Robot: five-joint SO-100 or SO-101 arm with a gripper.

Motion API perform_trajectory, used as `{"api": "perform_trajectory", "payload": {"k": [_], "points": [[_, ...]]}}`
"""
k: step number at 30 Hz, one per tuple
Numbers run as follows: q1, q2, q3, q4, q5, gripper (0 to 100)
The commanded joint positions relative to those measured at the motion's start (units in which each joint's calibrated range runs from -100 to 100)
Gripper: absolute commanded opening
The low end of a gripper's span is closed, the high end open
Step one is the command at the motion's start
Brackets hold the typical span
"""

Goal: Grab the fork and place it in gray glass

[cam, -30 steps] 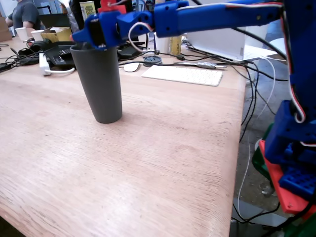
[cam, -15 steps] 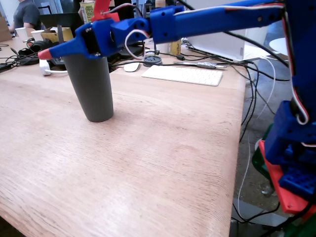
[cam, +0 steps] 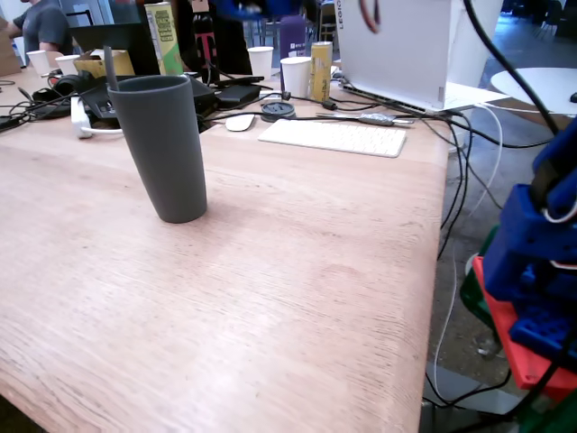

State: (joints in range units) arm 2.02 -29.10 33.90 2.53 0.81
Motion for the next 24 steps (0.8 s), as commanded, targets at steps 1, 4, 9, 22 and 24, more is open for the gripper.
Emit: {"api": "perform_trajectory", "payload": {"k": [1,4,9,22,24], "points": [[-0.16,-14.73,12.11,-0.14,-0.2,44],[-0.33,-24.76,23.43,-0.14,-0.24,44],[-8.28,-38.66,38.16,-0.06,-0.24,44],[-9.8,-67.47,65.72,26.05,-0.29,0],[-9.8,-68.24,65.72,32.45,-0.29,0]]}}
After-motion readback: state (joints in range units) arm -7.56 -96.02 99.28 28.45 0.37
